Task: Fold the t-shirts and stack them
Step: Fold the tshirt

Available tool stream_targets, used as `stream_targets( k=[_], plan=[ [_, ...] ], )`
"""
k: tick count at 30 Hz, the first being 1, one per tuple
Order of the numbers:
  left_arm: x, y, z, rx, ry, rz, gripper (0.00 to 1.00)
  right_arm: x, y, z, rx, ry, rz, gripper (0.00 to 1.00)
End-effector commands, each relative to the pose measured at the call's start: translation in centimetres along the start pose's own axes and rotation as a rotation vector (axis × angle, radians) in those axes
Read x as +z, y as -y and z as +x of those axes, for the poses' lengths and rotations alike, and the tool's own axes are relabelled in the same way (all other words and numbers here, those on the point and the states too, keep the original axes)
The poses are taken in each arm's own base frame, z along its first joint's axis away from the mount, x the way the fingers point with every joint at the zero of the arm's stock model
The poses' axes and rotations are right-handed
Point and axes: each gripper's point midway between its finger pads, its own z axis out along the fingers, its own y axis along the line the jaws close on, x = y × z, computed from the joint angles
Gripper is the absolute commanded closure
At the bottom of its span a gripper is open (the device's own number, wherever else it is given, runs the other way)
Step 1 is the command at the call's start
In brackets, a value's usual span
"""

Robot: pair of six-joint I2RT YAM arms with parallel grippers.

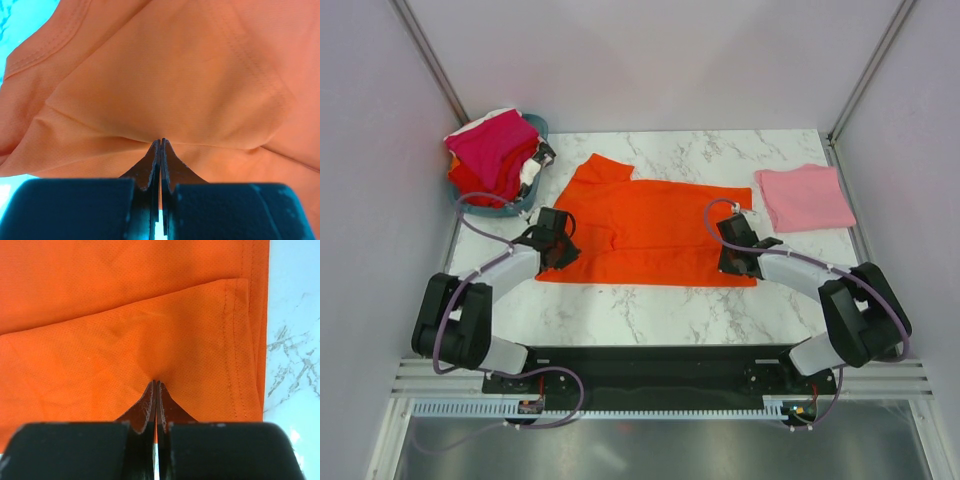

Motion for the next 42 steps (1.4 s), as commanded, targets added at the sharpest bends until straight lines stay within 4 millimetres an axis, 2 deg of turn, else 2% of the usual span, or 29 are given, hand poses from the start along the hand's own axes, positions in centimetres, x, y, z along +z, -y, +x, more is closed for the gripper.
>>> stream_targets(
  k=[1,5,10,12,13,17,18,21,24,26,29,30,31,32,33,36,37,38,39,40,41,42],
  plan=[
    [0.3,-0.8,-0.2,-0.059,0.002,-0.08,0.98,1.0,0.0,0.9,0.042,-0.022,0.005,1.0],
    [1.2,-1.6,1.3,-0.084,-0.061,-0.118,0.98,1.6,0.7,2.1,0.095,-0.058,0.027,1.0],
    [1.4,-2.7,4.1,-0.121,-0.156,-0.15,0.98,0.6,1.8,3.5,0.148,-0.059,0.027,1.0],
    [0.9,-3.6,5.2,-0.133,-0.172,-0.163,0.98,0.0,2.0,3.7,0.169,-0.051,0.019,1.0],
    [0.4,-3.4,5.1,-0.153,-0.159,-0.146,0.98,-0.2,2.4,4.2,0.178,-0.059,0.026,1.0],
    [-0.8,-4.7,6.2,-0.182,-0.157,-0.144,0.98,-1.2,3.3,5.0,0.194,-0.066,0.037,1.0],
    [-1.1,-5.6,7.1,-0.191,-0.17,-0.162,0.98,-1.5,3.3,4.8,0.197,-0.061,0.036,1.0],
    [-2.1,-6.2,8.5,-0.243,-0.185,-0.163,0.98,-2.1,4.3,5.0,0.2,-0.065,0.073,1.0],
    [-2.8,-5.7,9.3,-0.245,-0.182,-0.126,0.98,-2.8,4.9,4.9,0.209,-0.038,0.081,1.0],
    [-3.3,-5.1,9.1,-0.238,-0.165,-0.096,0.98,-3.2,5.1,4.3,0.201,-0.007,0.074,1.0],
    [-4.0,-3.7,7.9,-0.188,-0.136,-0.031,0.98,-5.0,4.8,1.2,0.16,0.097,0.046,1.0],
    [-4.8,-2.3,6.5,-0.178,-0.101,0.023,0.98,-5.8,4.2,-0.7,0.151,0.144,0.031,0.99],
    [-5.2,-1.7,5.7,-0.149,-0.079,0.049,0.97,-6.4,4.0,-1.7,0.143,0.173,0.025,0.96],
    [-5.7,-1.1,4.8,-0.139,-0.053,0.072,0.96,-7.0,3.9,-2.7,0.108,0.199,0.018,0.9],
    [-6.5,0.1,3.4,-0.135,-0.018,0.112,0.93,-8.1,3.2,-4.6,0.108,0.25,-0.008,0.65],
    [-8.3,2.9,0.1,-0.077,0.068,0.203,0.86,-9.9,1.8,-8.0,0.085,0.343,-0.049,0.36],
    [-8.6,3.6,-0.5,-0.066,0.08,0.222,0.84,-10.2,1.5,-8.9,0.083,0.363,-0.062,0.34],
    [-9.5,5.1,-1.9,-0.059,0.104,0.262,0.81,-10.6,0.9,-10.4,0.087,0.394,-0.074,0.32],
    [-9.7,5.7,-2.5,-0.036,0.114,0.274,0.74,-10.7,0.7,-11.1,0.094,0.408,-0.074,0.31],
    [-9.5,6.3,-2.8,-0.024,0.115,0.281,0.65,-10.7,0.9,-12.0,0.106,0.424,-0.062,0.3],
    [-10.1,7.8,-4.1,-0.018,0.145,0.33,0.51,-9.8,0.7,-12.5,0.102,0.42,-0.049,0.29],
    [-10.1,8.6,-4.7,0.003,0.167,0.355,0.47,-9.9,0.3,-13.9,0.113,0.434,-0.051,0.28]
  ],
)
